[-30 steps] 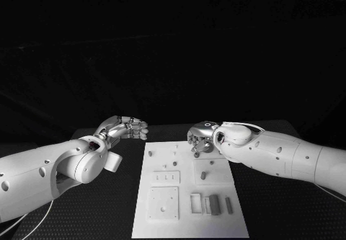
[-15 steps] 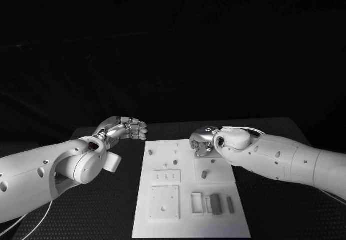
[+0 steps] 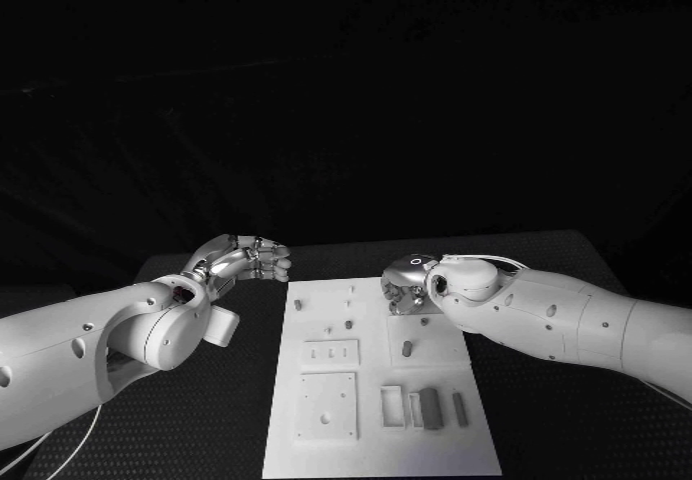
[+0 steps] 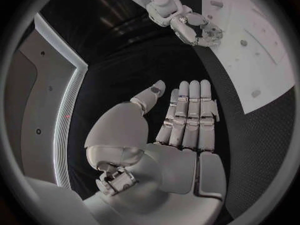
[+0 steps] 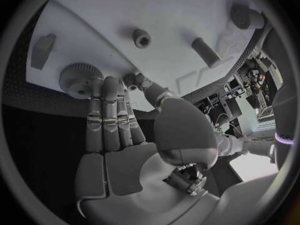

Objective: Assemble the parts on the task board

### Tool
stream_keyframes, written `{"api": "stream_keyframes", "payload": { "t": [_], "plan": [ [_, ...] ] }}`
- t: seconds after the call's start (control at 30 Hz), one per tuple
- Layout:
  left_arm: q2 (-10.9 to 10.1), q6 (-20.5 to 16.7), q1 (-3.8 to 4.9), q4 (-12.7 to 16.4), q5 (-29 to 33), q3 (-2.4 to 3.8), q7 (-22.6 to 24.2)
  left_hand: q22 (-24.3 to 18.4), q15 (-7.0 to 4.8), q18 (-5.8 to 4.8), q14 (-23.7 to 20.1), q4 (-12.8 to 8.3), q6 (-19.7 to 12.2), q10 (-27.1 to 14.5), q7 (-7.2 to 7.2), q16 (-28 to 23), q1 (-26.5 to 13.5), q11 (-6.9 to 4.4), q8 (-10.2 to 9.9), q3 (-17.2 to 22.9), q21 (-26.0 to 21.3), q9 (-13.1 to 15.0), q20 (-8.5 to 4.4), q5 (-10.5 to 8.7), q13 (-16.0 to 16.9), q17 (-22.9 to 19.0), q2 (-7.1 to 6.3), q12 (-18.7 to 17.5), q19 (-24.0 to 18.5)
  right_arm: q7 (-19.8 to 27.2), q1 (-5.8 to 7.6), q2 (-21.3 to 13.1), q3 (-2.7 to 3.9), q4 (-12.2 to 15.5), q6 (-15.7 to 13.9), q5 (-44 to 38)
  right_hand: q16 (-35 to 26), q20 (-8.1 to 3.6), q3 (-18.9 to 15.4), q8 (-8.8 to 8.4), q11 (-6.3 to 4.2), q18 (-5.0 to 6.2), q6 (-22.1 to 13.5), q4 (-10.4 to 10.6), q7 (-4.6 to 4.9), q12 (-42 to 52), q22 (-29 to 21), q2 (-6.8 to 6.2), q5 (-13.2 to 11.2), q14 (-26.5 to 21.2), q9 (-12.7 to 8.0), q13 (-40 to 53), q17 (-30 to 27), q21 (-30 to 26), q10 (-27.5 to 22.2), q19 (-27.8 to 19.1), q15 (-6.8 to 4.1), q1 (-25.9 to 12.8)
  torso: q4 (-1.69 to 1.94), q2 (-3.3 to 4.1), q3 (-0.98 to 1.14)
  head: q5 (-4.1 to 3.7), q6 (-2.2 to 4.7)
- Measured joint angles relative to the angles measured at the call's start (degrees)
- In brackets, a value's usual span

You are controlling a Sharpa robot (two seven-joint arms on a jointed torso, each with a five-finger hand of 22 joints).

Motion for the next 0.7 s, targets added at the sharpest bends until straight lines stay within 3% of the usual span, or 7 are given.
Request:
{"api": "stream_keyframes", "payload": {
  "t": [0.43,0.53,0.6,0.7],
  "plan": [
    [0.01,0.01,0.00,-0.18,0.30,0.00,-0.03,-0.01,0.00,-0.04,0.00,0.00,0.00,0.00,0.00,0.00,0.00,0.00,0.00,0.00,0.00,-0.05,0.00,0.00,0.00,0.05,0.00,-0.22,0.00,-0.01,0.08,0.29,0.23,0.09,-0.06,-0.84,1.78,-0.18,0.00,0.00,-0.23,-0.05,0.79,0.00,-0.31,0.01,-0.03,0.55,0.00,0.16,0.43,0.25,0.72,2.21,0.23,-0.20,-0.16,1.16,-0.34,0.44,0.29,-0.01,-0.15],
    [0.04,0.01,0.00,-0.19,0.34,0.00,-0.04,0.01,0.00,-0.04,0.00,0.00,0.00,0.00,0.00,0.00,0.00,0.00,-0.21,0.00,0.00,-0.05,0.00,0.00,-0.01,0.05,0.00,-0.21,0.00,0.09,0.10,0.32,0.26,0.14,-0.23,-0.88,3.43,-0.65,-0.01,0.00,-0.68,-0.37,1.89,0.00,-0.73,-0.02,-0.03,1.17,0.00,0.55,0.75,0.44,1.46,3.66,1.47,0.27,-0.54,1.71,-0.45,0.51,0.33,0.00,-0.16],
    [0.05,0.01,0.00,-0.19,0.36,0.00,-0.04,0.04,0.00,-0.05,0.00,0.00,0.00,0.00,0.00,-0.23,0.00,0.00,-0.21,0.00,0.00,-0.05,0.00,0.00,-0.01,0.05,0.00,-0.43,0.00,0.13,0.10,0.35,0.26,0.10,-0.36,-0.88,4.78,-0.95,-0.01,0.06,-1.13,-0.32,3.01,0.00,-1.09,0.44,-0.03,2.76,0.00,0.97,0.97,0.80,2.05,4.94,2.60,0.57,-0.94,0.99,-0.49,0.55,0.36,0.00,-0.18],
    [0.07,0.01,0.00,-0.20,0.38,0.00,-0.05,0.04,0.00,-0.06,0.00,0.00,0.00,0.00,0.00,-0.23,0.00,0.00,-0.22,0.00,0.00,-0.05,0.00,0.00,-0.01,0.10,0.00,-0.43,0.00,0.13,0.10,0.36,0.26,0.04,-0.73,-0.88,6.42,-1.45,0.00,0.41,-1.64,0.02,4.23,-0.02,-1.52,0.83,-0.03,3.91,-0.02,1.53,1.11,1.13,2.74,6.66,3.74,1.09,-1.48,1.12,-0.53,0.64,0.39,0.00,-0.13]
  ]
}}
